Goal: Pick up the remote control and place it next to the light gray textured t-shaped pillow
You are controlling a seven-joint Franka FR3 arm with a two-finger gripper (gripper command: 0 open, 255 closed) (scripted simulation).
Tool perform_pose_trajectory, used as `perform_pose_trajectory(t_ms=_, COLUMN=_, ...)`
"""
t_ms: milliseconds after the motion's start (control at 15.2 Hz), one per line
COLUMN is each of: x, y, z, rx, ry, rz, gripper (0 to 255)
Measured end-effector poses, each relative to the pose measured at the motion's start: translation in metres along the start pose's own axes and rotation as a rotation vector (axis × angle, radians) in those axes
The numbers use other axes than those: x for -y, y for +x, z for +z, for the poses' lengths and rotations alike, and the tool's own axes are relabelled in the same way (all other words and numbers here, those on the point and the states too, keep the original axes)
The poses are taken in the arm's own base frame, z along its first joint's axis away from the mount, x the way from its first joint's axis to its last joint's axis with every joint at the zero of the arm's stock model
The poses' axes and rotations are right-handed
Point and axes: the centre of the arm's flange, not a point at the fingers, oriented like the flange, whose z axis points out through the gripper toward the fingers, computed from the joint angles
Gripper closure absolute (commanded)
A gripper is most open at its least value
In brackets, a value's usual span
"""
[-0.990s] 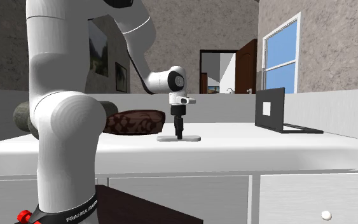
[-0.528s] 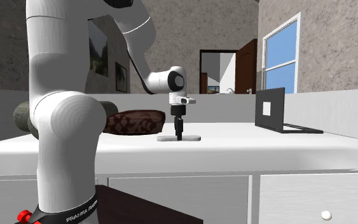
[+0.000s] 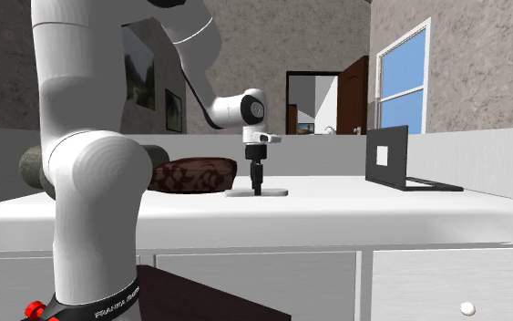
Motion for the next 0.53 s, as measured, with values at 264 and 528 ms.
perform_pose_trajectory(t_ms=264, x=0.000, y=-0.002, z=-0.022, rx=0.000, ry=0.000, rz=0.000, gripper=255)
perform_pose_trajectory(t_ms=528, x=-0.003, y=-0.001, z=-0.042, rx=0.000, ry=0.000, rz=0.000, gripper=255)
